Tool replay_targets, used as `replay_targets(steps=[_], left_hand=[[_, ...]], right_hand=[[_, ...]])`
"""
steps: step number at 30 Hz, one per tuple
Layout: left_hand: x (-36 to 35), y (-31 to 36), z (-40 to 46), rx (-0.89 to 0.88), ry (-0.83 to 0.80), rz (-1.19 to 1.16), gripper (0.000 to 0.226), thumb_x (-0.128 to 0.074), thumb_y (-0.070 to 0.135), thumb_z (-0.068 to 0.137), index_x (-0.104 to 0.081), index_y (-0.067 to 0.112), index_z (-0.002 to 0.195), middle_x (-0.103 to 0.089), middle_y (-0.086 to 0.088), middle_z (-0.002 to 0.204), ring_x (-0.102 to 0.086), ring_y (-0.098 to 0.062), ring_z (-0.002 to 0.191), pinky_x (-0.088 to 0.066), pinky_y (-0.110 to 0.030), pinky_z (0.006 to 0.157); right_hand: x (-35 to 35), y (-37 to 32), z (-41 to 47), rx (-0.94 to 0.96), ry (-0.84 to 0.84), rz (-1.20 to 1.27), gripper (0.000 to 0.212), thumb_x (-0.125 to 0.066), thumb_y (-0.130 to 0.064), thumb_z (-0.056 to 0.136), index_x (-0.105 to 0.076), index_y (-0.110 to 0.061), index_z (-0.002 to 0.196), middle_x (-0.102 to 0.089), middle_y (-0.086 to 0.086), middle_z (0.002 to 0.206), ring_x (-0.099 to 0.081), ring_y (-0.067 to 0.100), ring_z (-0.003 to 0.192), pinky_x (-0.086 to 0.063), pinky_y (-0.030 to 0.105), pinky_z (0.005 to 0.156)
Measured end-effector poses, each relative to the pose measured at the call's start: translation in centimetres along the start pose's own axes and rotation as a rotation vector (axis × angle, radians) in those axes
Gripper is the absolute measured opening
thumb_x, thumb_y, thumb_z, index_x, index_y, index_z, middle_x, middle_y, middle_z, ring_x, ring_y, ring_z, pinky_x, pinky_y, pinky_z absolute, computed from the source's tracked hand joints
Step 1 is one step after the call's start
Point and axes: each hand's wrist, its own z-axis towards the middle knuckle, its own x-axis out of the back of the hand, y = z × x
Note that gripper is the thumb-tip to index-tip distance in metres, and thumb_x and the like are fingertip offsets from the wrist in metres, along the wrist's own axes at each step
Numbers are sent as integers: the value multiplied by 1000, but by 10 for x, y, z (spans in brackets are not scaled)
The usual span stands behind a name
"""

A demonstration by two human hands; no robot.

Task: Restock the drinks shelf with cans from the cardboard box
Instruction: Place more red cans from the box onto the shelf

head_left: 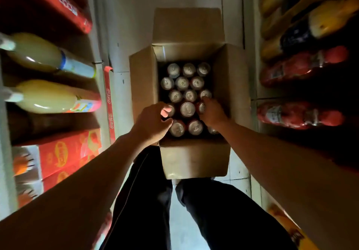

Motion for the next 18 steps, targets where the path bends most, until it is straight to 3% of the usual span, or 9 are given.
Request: replay_targets(steps=[9, 13, 16, 18], left_hand=[[3, 16, -9, -10, -41, 24, 27, -69, 21, 84, -64, 23, 110, -65, 6, 96, -65, -18, 87, -53, -37, 88], [5, 32, -2, -3, -71, 45, 29, -71, 22, 82, -63, 21, 110, -65, 4, 99, -65, -21, 94, -51, -38, 91], [6, 43, 0, -21, -88, 58, 38, -75, 21, 78, -62, 20, 114, -65, 0, 107, -64, -21, 97, -51, -38, 91], [14, 63, -6, -115, -81, 37, 50, -81, 17, 70, -61, 16, 116, -63, 0, 111, -62, -19, 100, -50, -41, 91]], right_hand=[[22, 17, -23, 2, 101, 197, 74, -84, -9, 67, -54, -10, 135, -63, 14, 128, -59, 31, 119, -47, 40, 100], [38, 9, -37, 8, 80, 238, 76, -86, -10, 67, -53, -10, 136, -62, 14, 129, -59, 29, 119, -45, 30, 98], [64, -6, -54, 23, 143, 313, 70, -88, -16, 66, -58, -13, 129, -66, 8, 123, -61, 23, 113, -41, 18, 88], [98, -20, -79, 24, 197, 389, 66, -90, -24, 64, -63, -17, 123, -69, 3, 115, -64, 18, 106, -45, 22, 89]])
